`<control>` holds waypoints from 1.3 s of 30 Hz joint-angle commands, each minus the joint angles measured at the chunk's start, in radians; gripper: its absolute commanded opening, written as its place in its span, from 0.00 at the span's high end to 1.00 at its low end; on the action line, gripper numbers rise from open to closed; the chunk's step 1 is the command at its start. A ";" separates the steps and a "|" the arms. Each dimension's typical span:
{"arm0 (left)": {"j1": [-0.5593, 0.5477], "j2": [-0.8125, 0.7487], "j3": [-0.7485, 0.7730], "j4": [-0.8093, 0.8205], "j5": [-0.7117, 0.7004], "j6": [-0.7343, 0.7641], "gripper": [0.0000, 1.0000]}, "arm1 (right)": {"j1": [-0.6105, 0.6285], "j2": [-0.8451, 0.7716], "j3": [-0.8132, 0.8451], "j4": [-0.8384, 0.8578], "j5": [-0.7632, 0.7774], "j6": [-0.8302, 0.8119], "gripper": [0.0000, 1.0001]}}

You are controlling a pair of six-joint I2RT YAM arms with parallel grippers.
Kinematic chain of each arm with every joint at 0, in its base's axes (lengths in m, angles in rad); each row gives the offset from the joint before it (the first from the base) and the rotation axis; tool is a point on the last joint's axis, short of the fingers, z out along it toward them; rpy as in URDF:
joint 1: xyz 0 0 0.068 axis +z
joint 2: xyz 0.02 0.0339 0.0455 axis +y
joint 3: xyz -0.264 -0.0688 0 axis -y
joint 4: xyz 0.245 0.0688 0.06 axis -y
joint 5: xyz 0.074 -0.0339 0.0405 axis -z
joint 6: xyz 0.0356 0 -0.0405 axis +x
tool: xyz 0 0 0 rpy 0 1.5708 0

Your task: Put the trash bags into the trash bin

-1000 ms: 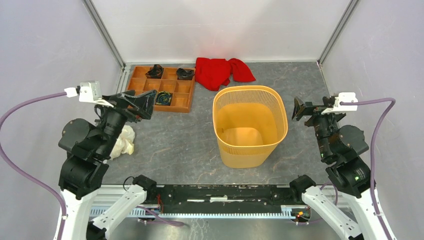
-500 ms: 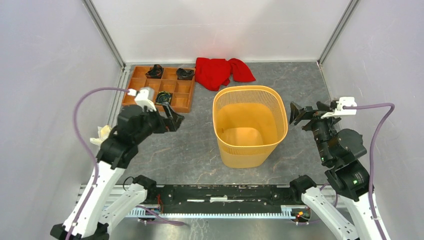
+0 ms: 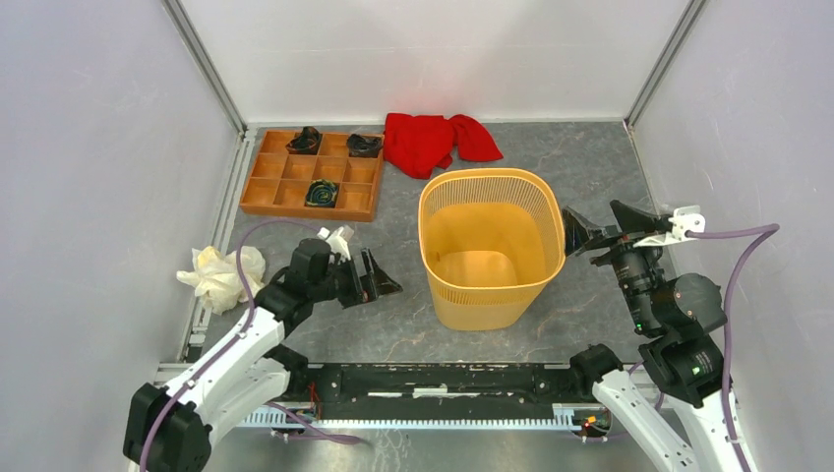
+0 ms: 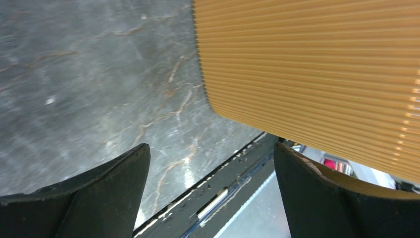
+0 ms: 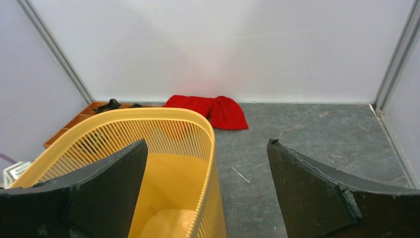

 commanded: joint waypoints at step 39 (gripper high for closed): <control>-0.465 0.793 0.489 0.305 -0.363 -0.001 0.00 | -0.003 -0.039 0.009 0.045 0.018 -0.080 0.02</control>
